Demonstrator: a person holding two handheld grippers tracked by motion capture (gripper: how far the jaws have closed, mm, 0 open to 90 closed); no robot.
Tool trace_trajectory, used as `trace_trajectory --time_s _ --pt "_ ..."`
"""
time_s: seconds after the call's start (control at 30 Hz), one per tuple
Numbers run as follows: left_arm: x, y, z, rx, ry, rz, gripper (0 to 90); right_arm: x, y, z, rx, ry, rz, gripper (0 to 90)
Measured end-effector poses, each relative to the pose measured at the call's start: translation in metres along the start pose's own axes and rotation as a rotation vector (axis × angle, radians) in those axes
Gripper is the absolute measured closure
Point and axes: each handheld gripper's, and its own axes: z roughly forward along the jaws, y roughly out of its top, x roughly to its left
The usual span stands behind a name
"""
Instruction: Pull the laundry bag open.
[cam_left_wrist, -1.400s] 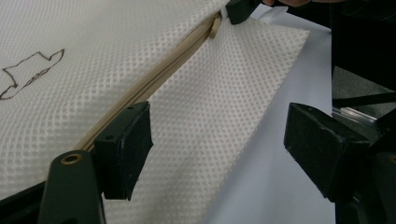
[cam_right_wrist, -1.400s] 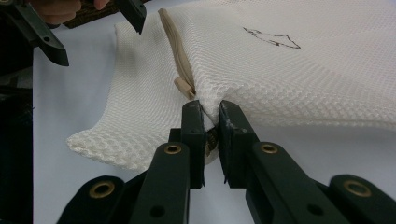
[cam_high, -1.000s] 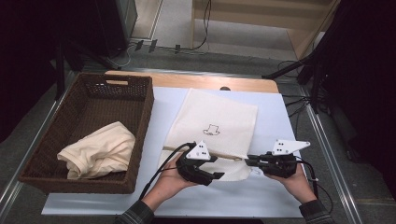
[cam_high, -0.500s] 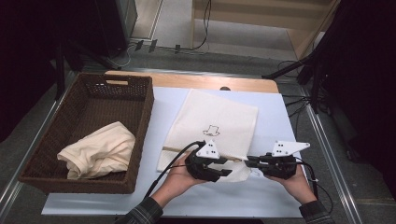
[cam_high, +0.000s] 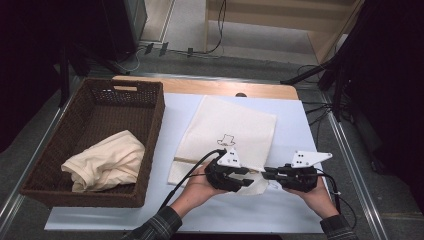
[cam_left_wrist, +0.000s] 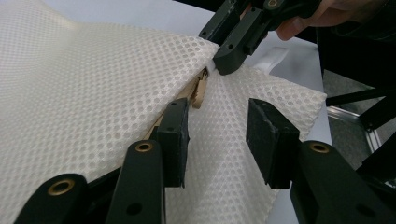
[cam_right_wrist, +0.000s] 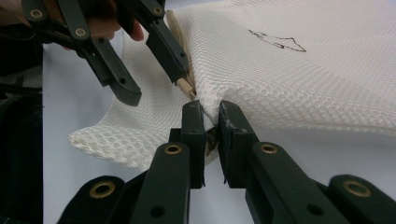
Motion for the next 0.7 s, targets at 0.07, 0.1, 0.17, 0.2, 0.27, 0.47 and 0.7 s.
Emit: trace_trajectory --time_s 0.07,0.1,0.17,0.2,0.27,0.47,0.7 --pt "-0.001 0.000 0.002 0.005 -0.004 0.003 60.6 0.000 0.000 0.000 0.001 0.001 0.000 82.7" --pt "-0.003 0.000 0.006 0.016 -0.004 0.014 60.7 0.001 -0.001 0.000 0.003 0.002 -0.004 82.8" --pt "-0.003 0.000 0.007 0.022 -0.007 0.018 60.8 0.001 -0.001 0.000 0.003 0.003 -0.002 82.8" --pt "-0.003 0.000 0.008 0.024 -0.008 0.019 60.8 0.002 -0.001 0.000 0.005 0.001 -0.002 82.8" --pt "-0.003 0.001 0.008 0.020 -0.006 0.020 61.2 0.002 0.000 -0.001 0.004 -0.001 -0.005 82.8" --pt "-0.001 0.002 0.009 0.005 -0.011 0.005 62.6 0.002 0.000 -0.002 -0.002 -0.003 -0.004 82.9" --pt "0.002 0.003 0.013 0.004 0.010 -0.015 65.3 0.001 0.001 -0.002 -0.007 0.001 0.001 83.1"
